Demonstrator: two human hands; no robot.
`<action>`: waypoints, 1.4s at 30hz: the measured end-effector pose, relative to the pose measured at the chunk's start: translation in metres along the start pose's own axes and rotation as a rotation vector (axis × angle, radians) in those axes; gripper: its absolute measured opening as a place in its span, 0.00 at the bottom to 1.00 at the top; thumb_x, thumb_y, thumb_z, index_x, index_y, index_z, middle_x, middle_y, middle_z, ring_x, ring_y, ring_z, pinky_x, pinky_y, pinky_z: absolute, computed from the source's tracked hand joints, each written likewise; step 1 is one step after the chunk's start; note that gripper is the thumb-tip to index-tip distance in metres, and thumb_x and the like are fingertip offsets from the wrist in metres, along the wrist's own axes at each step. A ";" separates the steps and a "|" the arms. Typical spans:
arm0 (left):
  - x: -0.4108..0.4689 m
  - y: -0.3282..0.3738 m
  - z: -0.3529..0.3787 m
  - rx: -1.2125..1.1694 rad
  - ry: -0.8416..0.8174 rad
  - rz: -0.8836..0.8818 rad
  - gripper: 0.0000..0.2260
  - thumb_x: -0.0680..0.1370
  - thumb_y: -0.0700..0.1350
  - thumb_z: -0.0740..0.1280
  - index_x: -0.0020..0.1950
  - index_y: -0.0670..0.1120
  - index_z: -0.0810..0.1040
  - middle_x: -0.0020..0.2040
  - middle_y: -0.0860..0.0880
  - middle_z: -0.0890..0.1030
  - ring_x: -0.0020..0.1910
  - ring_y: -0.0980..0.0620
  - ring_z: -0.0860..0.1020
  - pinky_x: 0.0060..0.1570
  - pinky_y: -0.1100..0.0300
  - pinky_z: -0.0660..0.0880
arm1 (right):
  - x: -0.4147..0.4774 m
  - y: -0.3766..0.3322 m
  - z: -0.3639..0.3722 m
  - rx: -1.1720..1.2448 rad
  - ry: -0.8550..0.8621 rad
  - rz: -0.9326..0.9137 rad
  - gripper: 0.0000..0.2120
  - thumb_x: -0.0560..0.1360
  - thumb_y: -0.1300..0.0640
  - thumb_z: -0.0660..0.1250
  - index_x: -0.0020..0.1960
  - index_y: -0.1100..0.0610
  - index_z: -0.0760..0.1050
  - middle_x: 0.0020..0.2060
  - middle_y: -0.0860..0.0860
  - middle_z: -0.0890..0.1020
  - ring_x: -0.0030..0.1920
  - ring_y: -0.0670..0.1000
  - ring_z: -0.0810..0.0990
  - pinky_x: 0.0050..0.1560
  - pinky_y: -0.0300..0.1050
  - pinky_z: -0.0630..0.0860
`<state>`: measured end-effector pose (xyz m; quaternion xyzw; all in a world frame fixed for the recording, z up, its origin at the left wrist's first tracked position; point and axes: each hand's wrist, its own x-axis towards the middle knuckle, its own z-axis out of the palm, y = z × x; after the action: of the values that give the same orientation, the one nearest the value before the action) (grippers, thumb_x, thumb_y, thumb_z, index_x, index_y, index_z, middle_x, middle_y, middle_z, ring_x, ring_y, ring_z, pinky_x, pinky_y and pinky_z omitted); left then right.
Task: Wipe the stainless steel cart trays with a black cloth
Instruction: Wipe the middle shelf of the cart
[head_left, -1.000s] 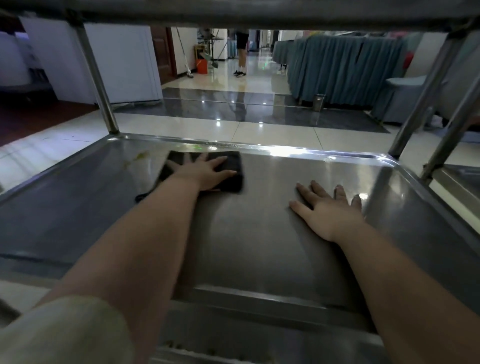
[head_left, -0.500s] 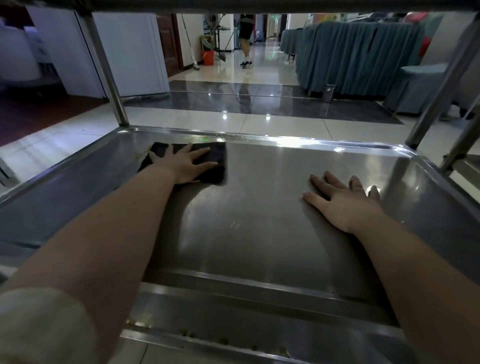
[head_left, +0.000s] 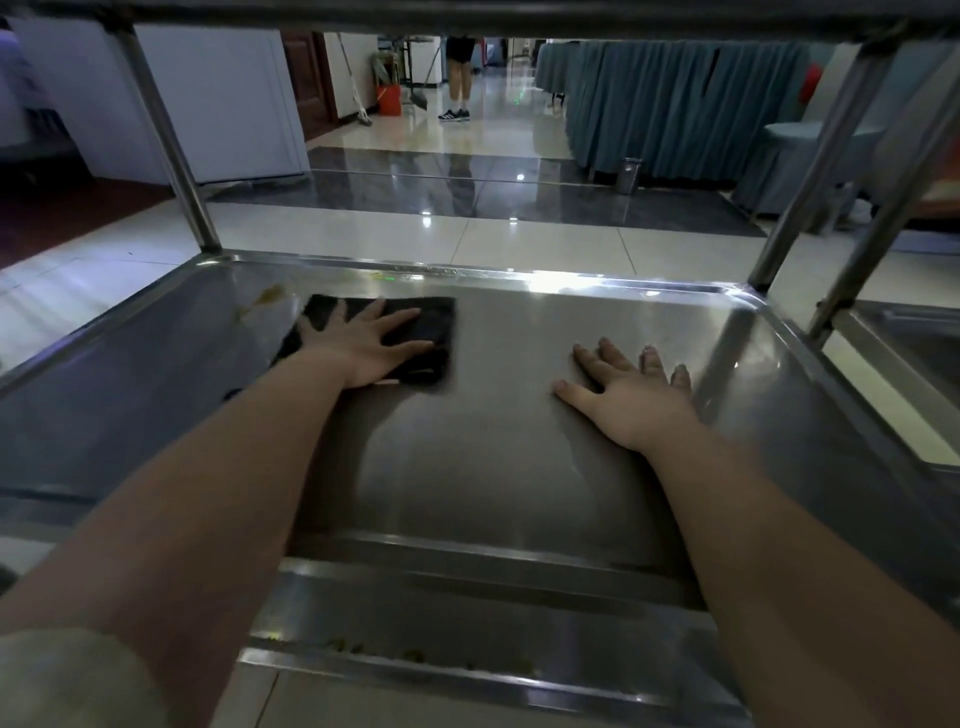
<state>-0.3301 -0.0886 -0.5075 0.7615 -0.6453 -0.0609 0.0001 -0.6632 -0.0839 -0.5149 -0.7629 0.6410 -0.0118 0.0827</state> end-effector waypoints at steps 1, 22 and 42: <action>-0.007 -0.032 -0.003 -0.002 0.006 -0.070 0.44 0.57 0.85 0.39 0.73 0.76 0.46 0.81 0.58 0.46 0.79 0.40 0.43 0.69 0.27 0.41 | 0.001 -0.001 0.001 0.001 0.008 0.003 0.36 0.72 0.23 0.43 0.77 0.33 0.45 0.79 0.40 0.46 0.79 0.59 0.43 0.73 0.67 0.39; -0.166 0.007 0.015 0.050 -0.051 0.258 0.31 0.66 0.80 0.42 0.68 0.80 0.37 0.80 0.59 0.40 0.79 0.42 0.40 0.71 0.31 0.38 | -0.004 -0.003 -0.001 0.013 0.007 -0.005 0.35 0.74 0.25 0.44 0.77 0.35 0.47 0.79 0.41 0.47 0.79 0.58 0.44 0.73 0.68 0.40; -0.140 0.098 0.000 -0.636 -0.003 0.247 0.16 0.80 0.59 0.60 0.68 0.68 0.71 0.77 0.48 0.63 0.77 0.41 0.56 0.75 0.41 0.46 | -0.042 -0.069 -0.023 0.557 0.252 -0.076 0.22 0.81 0.46 0.59 0.74 0.49 0.66 0.72 0.56 0.69 0.72 0.59 0.66 0.74 0.59 0.57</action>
<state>-0.4484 0.0331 -0.4865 0.6393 -0.6814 -0.2596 0.2442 -0.6066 -0.0340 -0.4785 -0.7270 0.5892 -0.2847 0.2080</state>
